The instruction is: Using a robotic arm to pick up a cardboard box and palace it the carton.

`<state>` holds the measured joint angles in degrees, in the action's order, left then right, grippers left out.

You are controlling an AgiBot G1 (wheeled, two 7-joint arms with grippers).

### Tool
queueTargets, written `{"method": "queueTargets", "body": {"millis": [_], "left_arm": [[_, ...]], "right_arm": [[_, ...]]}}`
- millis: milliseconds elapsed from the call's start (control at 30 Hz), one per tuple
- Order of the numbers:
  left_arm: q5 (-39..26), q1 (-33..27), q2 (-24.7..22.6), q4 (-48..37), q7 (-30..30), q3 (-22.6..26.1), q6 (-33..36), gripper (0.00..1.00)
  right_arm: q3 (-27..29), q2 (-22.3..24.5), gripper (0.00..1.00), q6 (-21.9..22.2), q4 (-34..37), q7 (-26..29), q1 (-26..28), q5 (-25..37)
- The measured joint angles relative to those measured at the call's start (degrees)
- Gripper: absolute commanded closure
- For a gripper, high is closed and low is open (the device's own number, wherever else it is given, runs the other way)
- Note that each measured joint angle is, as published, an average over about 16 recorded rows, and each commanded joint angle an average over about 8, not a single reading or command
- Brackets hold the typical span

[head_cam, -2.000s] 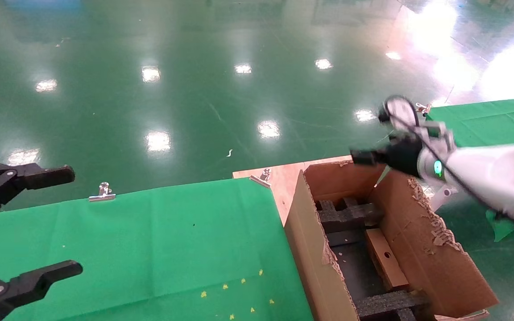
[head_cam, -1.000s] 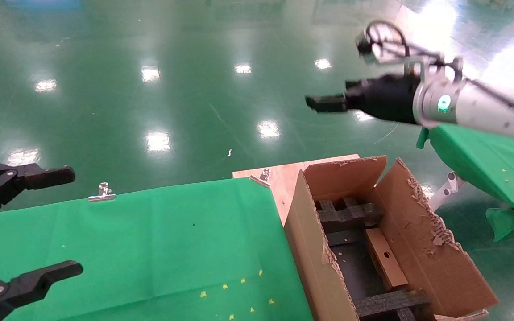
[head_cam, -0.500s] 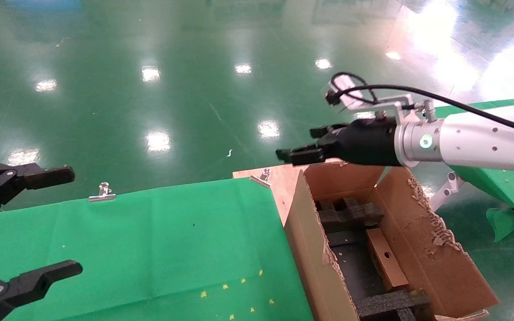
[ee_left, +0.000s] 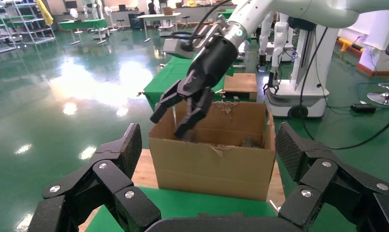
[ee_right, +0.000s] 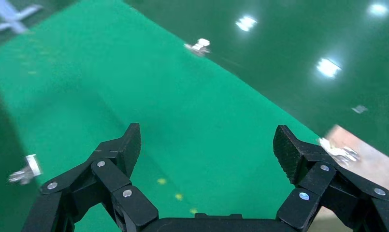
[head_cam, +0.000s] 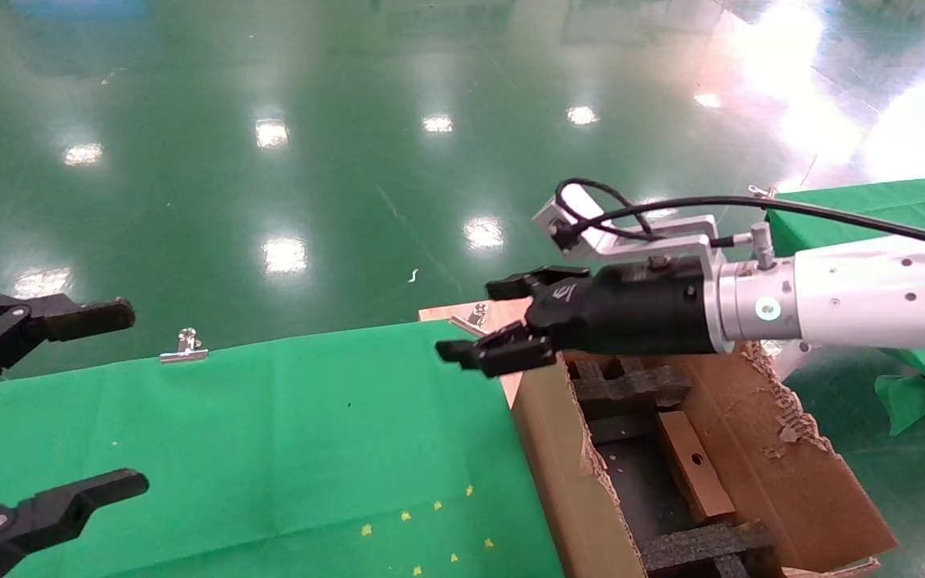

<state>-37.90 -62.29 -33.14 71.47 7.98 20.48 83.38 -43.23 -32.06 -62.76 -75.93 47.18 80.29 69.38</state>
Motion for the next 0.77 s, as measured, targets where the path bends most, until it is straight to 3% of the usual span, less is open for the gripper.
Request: {"method": "queueTargets", "body": {"millis": [533,767], "left_arm": [[0.00,0.00,0.00,0.00,0.00,0.00,0.00,0.00],[0.00,0.00,0.00,0.00,0.00,0.00,0.00,0.00]], "right_arm": [[16.58,-1.80,0.00,-13.98,1.43,-22.20,-11.41,-16.77],[20.20,-2.19,0.00,-17.02,1.74,-27.04,-13.90,-20.42]]}}
